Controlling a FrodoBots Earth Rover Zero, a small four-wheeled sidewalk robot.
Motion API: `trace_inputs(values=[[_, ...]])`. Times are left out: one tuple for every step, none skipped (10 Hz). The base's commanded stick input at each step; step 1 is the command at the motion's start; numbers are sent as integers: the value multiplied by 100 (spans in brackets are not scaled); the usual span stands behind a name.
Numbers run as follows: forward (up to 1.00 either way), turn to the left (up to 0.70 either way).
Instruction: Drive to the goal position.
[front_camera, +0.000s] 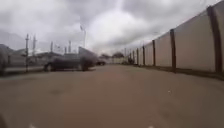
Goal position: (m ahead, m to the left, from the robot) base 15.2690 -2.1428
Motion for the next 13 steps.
trace_inputs(values=[[85, 1], [85, 1], [85, 1], [85, 1], [85, 1], [85, 1], [85, 1], [85, 1], [85, 1], [85, 1], [85, 1], [85, 1], [85, 1]])
